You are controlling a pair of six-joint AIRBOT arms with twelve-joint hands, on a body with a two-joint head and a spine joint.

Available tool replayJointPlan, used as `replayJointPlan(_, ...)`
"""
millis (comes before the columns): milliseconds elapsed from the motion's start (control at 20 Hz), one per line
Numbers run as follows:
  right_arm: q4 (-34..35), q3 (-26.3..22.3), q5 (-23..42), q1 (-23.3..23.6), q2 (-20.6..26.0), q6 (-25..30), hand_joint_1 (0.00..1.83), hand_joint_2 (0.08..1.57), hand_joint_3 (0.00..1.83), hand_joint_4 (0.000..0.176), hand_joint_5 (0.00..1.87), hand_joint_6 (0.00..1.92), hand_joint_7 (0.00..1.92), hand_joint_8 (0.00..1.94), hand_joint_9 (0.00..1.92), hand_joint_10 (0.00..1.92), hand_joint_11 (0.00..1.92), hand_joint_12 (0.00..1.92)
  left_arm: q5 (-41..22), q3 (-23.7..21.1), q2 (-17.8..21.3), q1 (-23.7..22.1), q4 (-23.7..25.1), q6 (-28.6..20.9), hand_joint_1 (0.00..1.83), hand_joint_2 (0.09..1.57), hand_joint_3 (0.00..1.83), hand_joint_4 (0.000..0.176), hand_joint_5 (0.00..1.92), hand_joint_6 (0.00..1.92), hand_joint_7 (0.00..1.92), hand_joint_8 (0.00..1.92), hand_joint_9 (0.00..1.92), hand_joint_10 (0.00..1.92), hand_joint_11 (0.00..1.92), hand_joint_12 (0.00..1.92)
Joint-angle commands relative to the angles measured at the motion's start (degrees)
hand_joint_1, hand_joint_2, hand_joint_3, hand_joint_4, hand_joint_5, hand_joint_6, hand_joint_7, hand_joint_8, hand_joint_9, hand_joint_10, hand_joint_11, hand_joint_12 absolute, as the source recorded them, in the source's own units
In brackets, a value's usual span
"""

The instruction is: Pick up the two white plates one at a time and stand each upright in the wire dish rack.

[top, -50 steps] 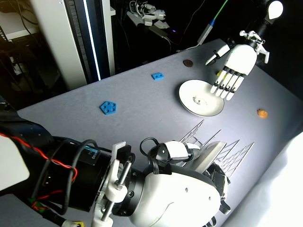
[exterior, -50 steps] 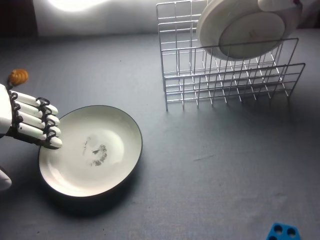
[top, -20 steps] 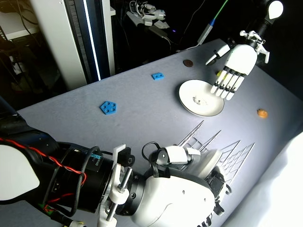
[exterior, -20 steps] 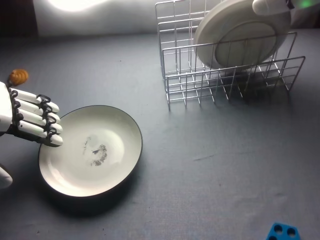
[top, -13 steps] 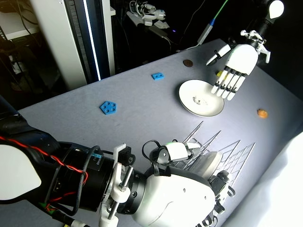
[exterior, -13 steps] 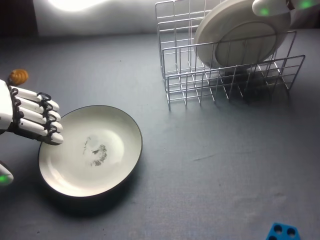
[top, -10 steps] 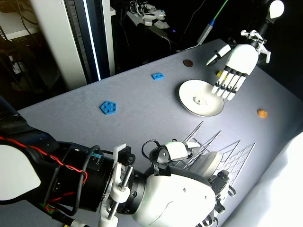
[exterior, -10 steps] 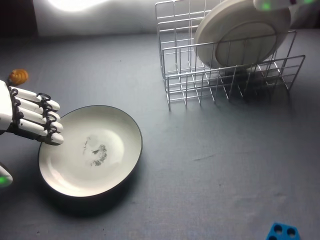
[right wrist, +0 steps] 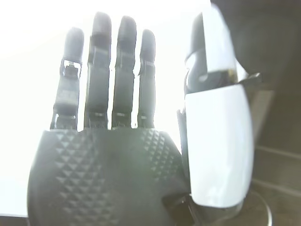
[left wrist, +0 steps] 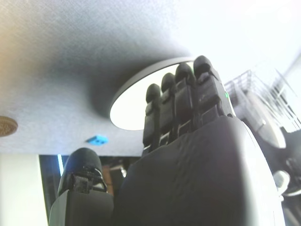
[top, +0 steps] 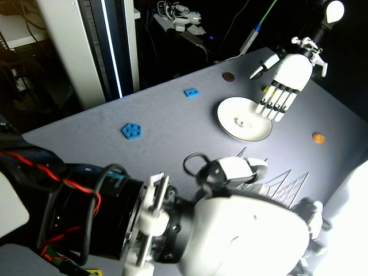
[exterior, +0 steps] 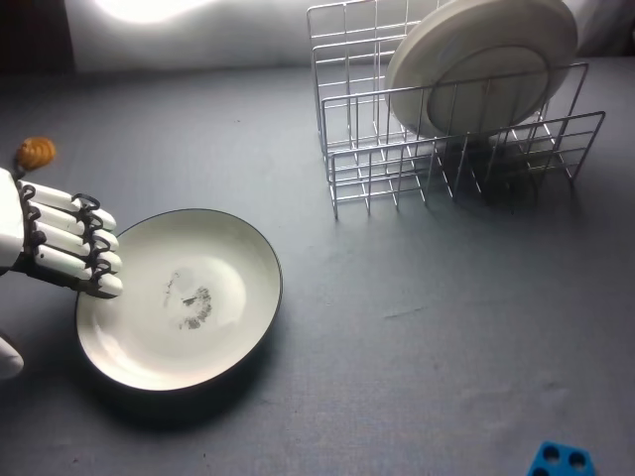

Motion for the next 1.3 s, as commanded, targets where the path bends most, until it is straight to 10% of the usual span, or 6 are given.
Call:
replayJointPlan(0,3.12,-1.01,4.53,1.88,0.38,-3.42,1.08,0.98,0.0,0.0,0.7,0.0,0.75,0.0,0.71,0.0,0.15,0.99,-1.28,-0.27,0.19,0.19,-2.81,-0.05,0.0,1.16,0.0,0.0,0.18,0.0,0.16,0.0,0.11,0.0,0.0,0.14)
replayJointPlan(150,3.12,-4.93,4.61,4.37,0.37,-12.63,1.08,1.0,0.0,0.0,0.6,0.0,0.61,0.0,0.54,0.0,0.02,1.02,-0.91,-0.28,0.11,1.08,-2.81,0.03,0.0,1.16,0.0,0.0,0.17,0.0,0.15,0.0,0.11,0.0,0.0,0.12)
replayJointPlan(350,3.21,-12.4,-1.55,6.01,-0.07,-30.19,1.03,1.04,0.0,0.0,0.02,0.0,0.0,0.0,0.0,0.0,0.0,0.01,-0.66,-0.47,-0.04,2.35,-2.81,0.04,0.0,1.16,0.0,0.0,0.23,0.0,0.2,0.0,0.16,0.0,0.0,0.22)
replayJointPlan(500,3.34,-18.96,-5.19,5.29,-0.24,-43.67,1.08,0.99,0.0,0.0,0.0,0.0,0.0,0.0,0.0,0.0,0.0,0.0,-0.37,-0.54,-0.17,3.48,-2.8,0.08,0.0,1.16,0.0,0.0,0.23,0.0,0.2,0.0,0.16,0.0,0.0,0.24)
replayJointPlan(700,26.3,-28.83,-7.01,1.56,-0.22,-85.06,0.92,1.03,0.0,0.0,0.0,0.0,0.0,0.0,0.0,0.0,0.0,0.0,-0.26,-0.59,-0.52,5.79,-2.6,0.08,0.0,1.16,0.0,0.0,0.2,0.0,0.16,0.0,0.12,0.0,0.0,0.11)
replayJointPlan(1250,47.17,-35.61,-3.74,-10.46,-6.37,-120.09,1.04,1.01,0.0,0.0,0.0,0.0,0.0,0.0,0.0,0.0,0.01,0.01,-0.1,-1.1,-0.94,8.8,-2.59,0.07,0.0,1.14,0.0,0.0,0.14,0.0,0.14,0.0,0.1,0.0,0.0,0.16)
